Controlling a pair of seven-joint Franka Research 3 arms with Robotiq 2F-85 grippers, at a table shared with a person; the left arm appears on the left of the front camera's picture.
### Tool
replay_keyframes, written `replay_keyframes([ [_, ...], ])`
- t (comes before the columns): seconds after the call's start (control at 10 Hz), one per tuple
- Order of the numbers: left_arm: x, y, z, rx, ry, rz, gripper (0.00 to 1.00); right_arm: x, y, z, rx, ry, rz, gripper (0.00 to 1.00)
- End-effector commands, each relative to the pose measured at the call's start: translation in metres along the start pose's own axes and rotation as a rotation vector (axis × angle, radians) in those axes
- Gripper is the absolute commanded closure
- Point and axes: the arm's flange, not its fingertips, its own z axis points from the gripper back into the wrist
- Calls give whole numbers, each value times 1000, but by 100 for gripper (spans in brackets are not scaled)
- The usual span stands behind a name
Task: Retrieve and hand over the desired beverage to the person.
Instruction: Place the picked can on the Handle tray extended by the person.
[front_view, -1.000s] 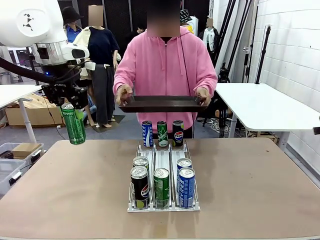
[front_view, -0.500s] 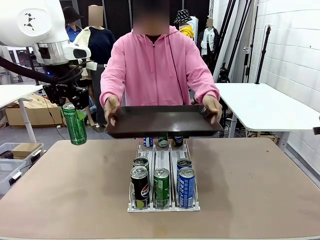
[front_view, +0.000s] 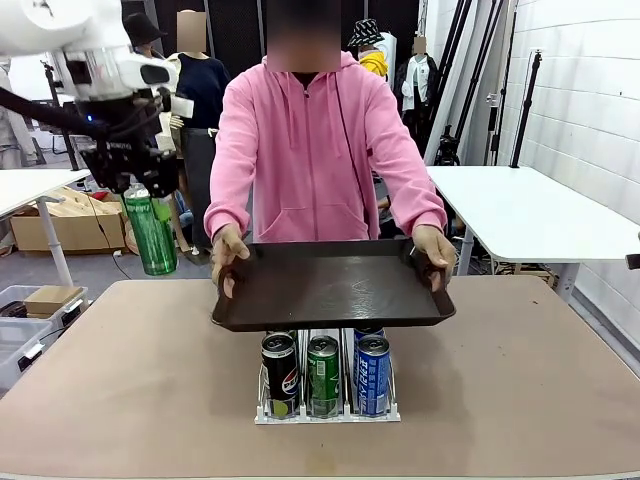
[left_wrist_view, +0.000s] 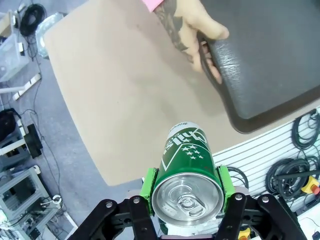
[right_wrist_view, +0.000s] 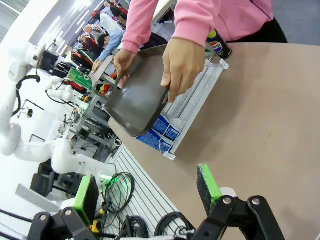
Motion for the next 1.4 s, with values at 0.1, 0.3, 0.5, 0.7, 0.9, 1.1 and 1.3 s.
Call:
replay_keyframes([
  [0.1, 1, -27, 36, -56, -33, -26, 100, 0, 0, 0, 11, -7, 8, 0],
  [0.3, 14, -43, 32, -84, -21, -63, 100, 0, 0, 0, 11, -7, 8, 0],
  [0.5, 34, -56, 18, -135, -19, -107, 100, 0, 0, 0, 11, -7, 8, 0],
  [0.7, 48, -79, 12, -162, -21, -170, 100, 0, 0, 0, 11, -7, 8, 0],
  [0.9, 63, -103, 4, -154, -9, -237, 100, 0, 0, 0, 11, -7, 8, 0],
  [1.1, 80, -126, -8, -141, 16, -292, 100, 0, 0, 0, 11, -7, 8, 0],
  [1.3, 95, -140, -18, -95, -5, -323, 100, 0, 0, 0, 11, -7, 8, 0],
])
